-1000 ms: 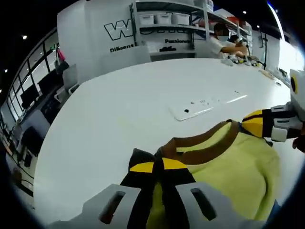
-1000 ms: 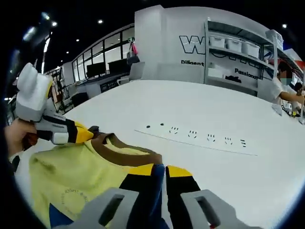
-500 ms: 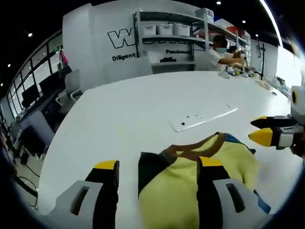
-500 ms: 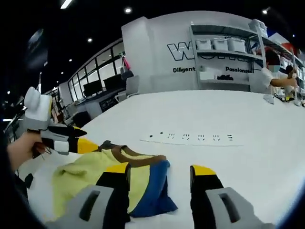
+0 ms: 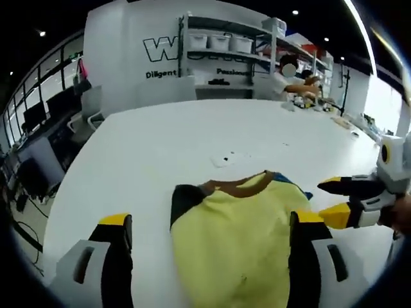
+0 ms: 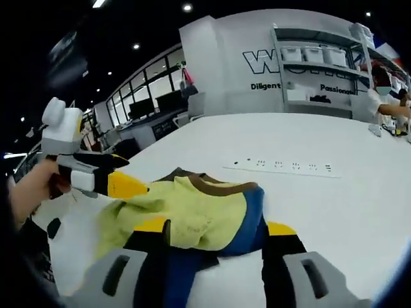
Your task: Fold the garment on the visible template until the final outline fits inside the template.
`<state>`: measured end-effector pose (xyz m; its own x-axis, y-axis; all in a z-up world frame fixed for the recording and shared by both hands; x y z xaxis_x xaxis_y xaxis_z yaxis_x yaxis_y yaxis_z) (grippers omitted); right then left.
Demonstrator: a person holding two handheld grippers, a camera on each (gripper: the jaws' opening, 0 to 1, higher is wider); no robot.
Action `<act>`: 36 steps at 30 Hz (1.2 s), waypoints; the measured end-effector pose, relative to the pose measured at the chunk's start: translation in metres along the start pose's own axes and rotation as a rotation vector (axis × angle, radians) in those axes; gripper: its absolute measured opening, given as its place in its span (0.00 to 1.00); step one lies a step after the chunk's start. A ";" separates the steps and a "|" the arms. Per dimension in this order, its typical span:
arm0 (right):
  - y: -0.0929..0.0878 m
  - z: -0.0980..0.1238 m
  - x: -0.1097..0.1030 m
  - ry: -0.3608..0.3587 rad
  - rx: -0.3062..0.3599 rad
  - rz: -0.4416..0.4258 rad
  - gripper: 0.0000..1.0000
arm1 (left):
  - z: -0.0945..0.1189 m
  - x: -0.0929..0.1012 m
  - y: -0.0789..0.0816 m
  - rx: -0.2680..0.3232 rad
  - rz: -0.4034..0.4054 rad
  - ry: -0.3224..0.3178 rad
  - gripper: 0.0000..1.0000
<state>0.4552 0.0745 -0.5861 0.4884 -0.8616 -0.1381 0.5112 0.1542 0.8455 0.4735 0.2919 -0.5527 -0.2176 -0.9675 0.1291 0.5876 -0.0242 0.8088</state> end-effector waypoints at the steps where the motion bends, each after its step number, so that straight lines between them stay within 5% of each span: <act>1: -0.005 0.001 -0.006 0.021 -0.008 -0.029 0.55 | 0.002 0.000 -0.003 -0.002 0.004 0.000 0.99; 10: -0.029 0.003 -0.025 0.053 -0.076 -0.062 0.48 | 0.024 0.013 -0.034 -0.031 -0.018 0.012 0.99; 25: -0.048 0.002 -0.035 0.079 -0.144 -0.080 0.32 | 0.035 0.023 -0.094 -0.163 -0.073 0.052 0.99; 36: -0.050 -0.002 -0.040 0.057 -0.168 -0.109 0.22 | 0.028 0.022 -0.104 -0.211 -0.071 0.057 0.99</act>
<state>0.4114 0.1023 -0.6240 0.4608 -0.8494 -0.2573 0.6719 0.1445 0.7264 0.3853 0.2802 -0.6179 -0.2234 -0.9739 0.0391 0.7239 -0.1389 0.6757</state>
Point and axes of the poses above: the point that each gripper's makers call its tool centre point, and the gripper's own axes: z roughly backward along the fingers, x roughly to its right, y roughly out of its top, the point moved 8 cm from there along z, roughly backward along the fingers, and after that the axes turned 4 degrees about z, right-handed, at the moved point
